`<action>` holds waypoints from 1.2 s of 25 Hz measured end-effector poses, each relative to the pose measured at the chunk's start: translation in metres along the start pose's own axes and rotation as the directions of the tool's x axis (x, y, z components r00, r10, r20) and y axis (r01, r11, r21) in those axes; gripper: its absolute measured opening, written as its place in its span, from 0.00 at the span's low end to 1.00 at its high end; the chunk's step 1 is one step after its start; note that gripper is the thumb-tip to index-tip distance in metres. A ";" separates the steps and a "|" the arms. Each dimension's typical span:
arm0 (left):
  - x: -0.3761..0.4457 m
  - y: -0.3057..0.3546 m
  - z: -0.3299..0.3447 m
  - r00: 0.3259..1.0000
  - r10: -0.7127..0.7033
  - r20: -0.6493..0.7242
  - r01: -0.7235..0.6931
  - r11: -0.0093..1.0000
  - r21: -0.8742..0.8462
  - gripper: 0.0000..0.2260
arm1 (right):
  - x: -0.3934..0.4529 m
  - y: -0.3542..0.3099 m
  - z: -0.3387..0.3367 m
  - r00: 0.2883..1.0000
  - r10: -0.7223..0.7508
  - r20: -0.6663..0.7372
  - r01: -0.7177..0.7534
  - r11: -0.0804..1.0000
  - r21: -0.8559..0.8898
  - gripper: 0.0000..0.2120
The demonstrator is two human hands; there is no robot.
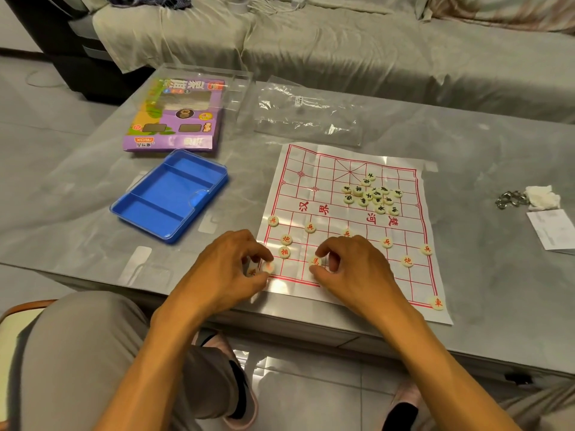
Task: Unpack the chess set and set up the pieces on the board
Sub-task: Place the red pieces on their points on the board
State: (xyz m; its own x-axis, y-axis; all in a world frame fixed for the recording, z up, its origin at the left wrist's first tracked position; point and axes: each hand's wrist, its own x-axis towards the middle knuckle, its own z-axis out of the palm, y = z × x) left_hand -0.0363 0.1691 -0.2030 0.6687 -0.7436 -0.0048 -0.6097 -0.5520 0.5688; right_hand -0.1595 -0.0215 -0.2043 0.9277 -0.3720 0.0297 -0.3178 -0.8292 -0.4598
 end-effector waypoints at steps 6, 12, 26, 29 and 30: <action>0.002 0.008 0.011 0.991 0.101 0.083 -0.104 0.994 0.032 0.12 | -0.027 0.022 -0.015 0.998 0.070 0.002 -0.070 0.997 0.036 0.09; 0.005 0.007 0.015 0.993 0.074 0.096 -0.080 0.995 0.064 0.11 | -0.067 0.050 -0.034 0.987 0.159 0.022 -0.160 0.984 0.073 0.07; 0.006 0.020 0.017 0.992 0.052 0.116 -0.058 0.997 0.051 0.09 | -0.084 0.105 -0.049 0.941 0.339 0.016 -0.339 0.941 -0.012 0.14; 0.005 0.020 0.018 0.993 0.032 0.116 -0.036 0.999 0.031 0.10 | -0.085 0.104 -0.048 0.936 0.349 0.041 -0.349 0.937 -0.026 0.15; 0.004 0.019 0.017 0.993 0.027 0.118 -0.031 0.999 0.032 0.10 | -0.086 0.104 -0.048 0.935 0.351 0.046 -0.350 0.936 -0.034 0.15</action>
State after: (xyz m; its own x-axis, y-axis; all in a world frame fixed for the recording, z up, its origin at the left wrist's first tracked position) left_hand -0.0527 0.1489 -0.2059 0.5973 -0.7974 -0.0863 -0.6435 -0.5407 0.5418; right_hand -0.2815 -0.0955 -0.2122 0.7649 -0.6199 -0.1749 -0.6290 -0.6602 -0.4106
